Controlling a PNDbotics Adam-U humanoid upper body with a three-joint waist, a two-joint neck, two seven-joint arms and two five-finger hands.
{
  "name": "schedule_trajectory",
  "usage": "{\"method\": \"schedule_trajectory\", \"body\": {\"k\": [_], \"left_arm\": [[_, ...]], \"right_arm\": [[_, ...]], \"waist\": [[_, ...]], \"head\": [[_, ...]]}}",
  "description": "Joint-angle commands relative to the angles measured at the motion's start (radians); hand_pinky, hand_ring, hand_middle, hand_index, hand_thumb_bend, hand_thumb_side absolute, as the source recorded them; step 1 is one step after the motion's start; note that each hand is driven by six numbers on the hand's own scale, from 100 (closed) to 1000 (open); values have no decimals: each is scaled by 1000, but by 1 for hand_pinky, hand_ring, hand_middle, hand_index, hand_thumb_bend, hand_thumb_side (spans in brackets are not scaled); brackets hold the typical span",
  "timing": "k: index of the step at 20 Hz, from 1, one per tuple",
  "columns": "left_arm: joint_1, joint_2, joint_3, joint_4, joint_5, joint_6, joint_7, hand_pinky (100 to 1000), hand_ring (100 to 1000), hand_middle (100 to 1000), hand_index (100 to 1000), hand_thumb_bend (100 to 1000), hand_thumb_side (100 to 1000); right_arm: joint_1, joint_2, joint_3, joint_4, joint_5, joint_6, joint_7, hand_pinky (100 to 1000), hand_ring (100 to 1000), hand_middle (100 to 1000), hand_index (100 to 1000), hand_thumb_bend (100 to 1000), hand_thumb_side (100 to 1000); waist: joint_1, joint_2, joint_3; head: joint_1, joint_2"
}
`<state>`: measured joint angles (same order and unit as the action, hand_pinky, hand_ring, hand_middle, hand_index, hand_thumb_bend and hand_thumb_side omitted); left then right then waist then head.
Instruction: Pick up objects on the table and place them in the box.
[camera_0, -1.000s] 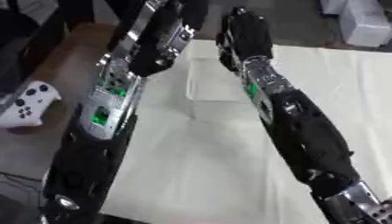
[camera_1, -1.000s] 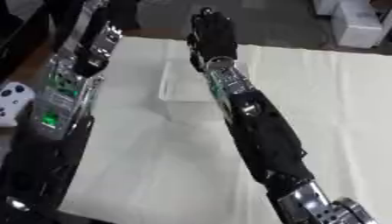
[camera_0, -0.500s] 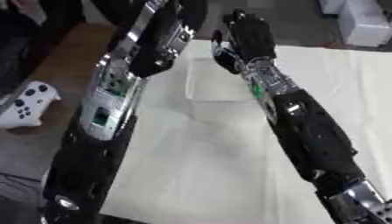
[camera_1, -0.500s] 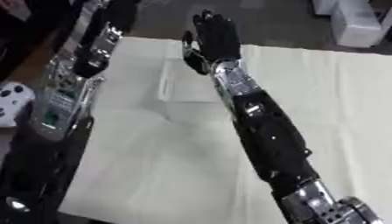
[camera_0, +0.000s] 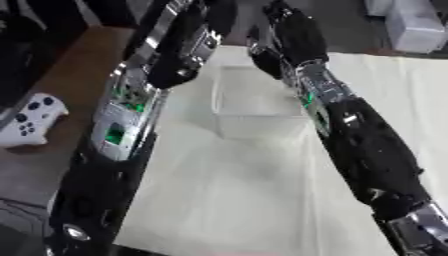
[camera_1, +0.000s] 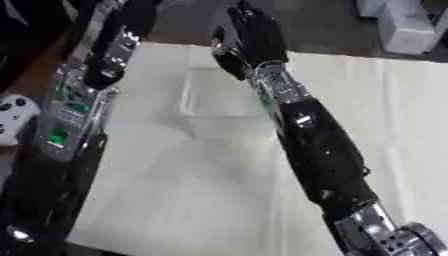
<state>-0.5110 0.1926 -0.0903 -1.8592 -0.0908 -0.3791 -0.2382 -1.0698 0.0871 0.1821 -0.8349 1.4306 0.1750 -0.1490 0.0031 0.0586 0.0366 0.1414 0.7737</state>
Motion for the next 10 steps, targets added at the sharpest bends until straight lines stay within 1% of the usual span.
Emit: {"method": "schedule_trajectory", "body": {"k": [1,2,3,4,7,8,10], "left_arm": [[-10,6,8,-13,4,-2,-1,789,736,848,932,100,804],[-10,6,8,-13,4,-2,-1,789,736,848,932,100,804],[-10,5,8,-13,4,-2,-1,789,736,848,932,100,803],[-10,5,8,-13,4,-2,-1,789,736,848,932,100,804],[-10,5,8,-13,4,-1,-1,789,736,848,932,100,804],[-10,5,8,-13,4,-1,-1,790,736,848,932,100,804],[-10,4,8,-13,4,-1,-2,790,736,848,932,100,804]], "right_arm": [[-17,-12,8,-17,-13,-43,11,727,843,944,983,100,1000],[-17,-12,8,-16,-15,-60,21,844,884,963,996,100,1000],[-17,-11,8,-16,-19,-77,31,897,902,968,1000,100,1000],[-17,-11,7,-18,-23,-90,40,913,907,971,1000,100,1000],[-16,-12,4,-23,-30,-103,47,897,902,971,1000,100,1000],[-15,-13,3,-25,-31,-102,47,877,895,968,1000,100,1000],[-9,-20,0,-34,-28,-87,40,744,851,943,971,100,1000]], "waist": [[2,-14,-1],[2,-14,-1],[2,-14,-1],[2,-14,-1],[2,-14,0],[2,-14,0],[2,-15,-1]], "head": [[7,-4],[7,-4],[7,-4],[8,-4],[8,-4],[9,-4],[9,-4]]}}
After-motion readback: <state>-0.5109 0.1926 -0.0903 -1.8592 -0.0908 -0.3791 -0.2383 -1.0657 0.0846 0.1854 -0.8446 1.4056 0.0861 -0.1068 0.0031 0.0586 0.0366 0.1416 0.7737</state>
